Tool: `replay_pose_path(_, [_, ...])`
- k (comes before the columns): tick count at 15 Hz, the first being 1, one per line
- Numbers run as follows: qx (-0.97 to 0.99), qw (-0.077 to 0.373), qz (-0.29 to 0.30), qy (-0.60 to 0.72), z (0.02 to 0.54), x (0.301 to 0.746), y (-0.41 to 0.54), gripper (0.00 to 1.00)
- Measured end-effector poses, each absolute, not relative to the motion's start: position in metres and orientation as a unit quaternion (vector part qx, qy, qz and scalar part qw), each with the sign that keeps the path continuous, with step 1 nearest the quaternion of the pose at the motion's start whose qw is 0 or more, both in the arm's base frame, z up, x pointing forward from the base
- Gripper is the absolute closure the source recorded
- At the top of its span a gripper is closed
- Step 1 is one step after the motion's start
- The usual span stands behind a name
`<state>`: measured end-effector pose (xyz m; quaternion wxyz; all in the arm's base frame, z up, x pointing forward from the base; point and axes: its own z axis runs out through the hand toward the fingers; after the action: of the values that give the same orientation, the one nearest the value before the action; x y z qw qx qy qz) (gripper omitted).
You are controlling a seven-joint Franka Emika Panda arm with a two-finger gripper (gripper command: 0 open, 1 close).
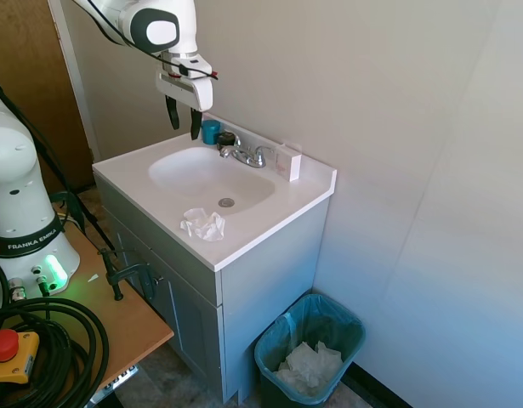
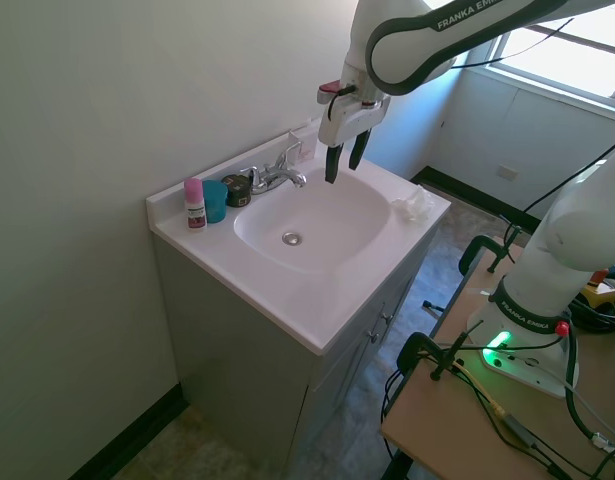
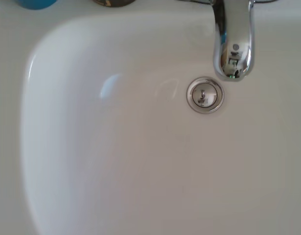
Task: Throw the tissue in the trash bin
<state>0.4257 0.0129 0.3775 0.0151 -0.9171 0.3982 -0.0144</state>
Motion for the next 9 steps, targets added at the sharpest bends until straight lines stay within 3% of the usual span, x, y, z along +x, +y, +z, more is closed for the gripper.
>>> replay_pose_path(6, [-0.893,0.027,-0.054,0.446,0.394,0.434,-0.021,0.00])
replay_pose_path(9, [-0.862,-0.007,-0.062,0.503,0.381,0.421,-0.071,0.00])
